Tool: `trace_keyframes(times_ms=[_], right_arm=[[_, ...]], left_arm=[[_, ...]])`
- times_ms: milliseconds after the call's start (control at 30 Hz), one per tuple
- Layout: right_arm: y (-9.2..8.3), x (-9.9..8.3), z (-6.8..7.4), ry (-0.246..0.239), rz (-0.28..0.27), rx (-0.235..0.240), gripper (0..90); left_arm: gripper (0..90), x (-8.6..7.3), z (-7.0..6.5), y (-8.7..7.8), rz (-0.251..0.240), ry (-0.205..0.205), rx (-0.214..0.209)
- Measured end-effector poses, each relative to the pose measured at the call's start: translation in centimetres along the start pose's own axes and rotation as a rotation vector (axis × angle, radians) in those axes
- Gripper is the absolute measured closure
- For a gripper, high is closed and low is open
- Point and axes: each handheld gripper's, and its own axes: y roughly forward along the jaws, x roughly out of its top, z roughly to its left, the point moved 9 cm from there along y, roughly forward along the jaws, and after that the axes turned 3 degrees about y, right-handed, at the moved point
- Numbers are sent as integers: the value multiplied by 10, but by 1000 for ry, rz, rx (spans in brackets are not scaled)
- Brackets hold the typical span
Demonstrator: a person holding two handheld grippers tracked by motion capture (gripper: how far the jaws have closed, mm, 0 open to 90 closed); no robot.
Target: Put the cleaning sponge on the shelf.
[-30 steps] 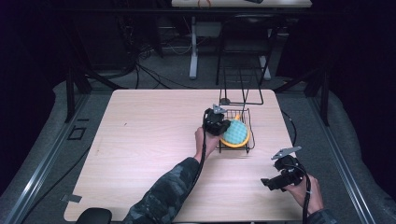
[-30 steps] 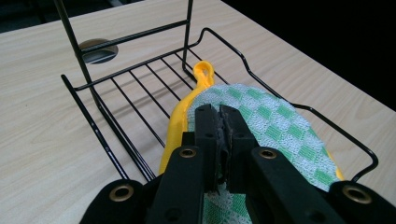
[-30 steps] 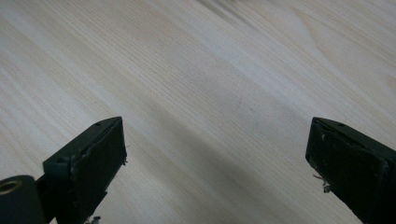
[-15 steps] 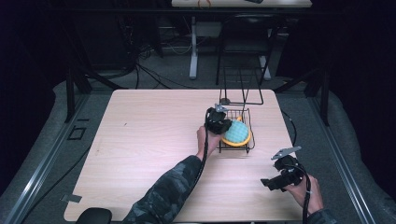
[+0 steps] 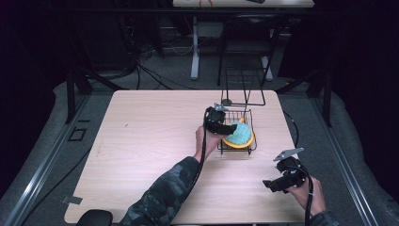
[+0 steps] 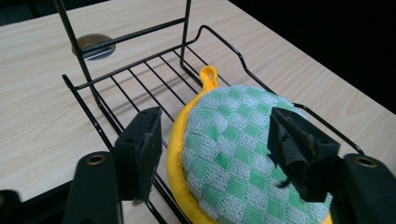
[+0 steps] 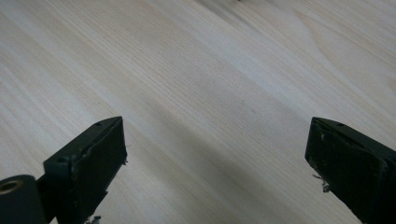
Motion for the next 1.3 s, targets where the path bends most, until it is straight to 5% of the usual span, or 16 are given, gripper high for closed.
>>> trace_keyframes(times_ms=[433, 1300], right_arm=[[0, 1, 1, 2, 1, 6, 50], [1, 2, 2, -9, 9, -4, 56]], left_arm=[[182, -4, 1, -32, -14, 44, -6], [67, -31, 36, -119, 15, 123, 70]])
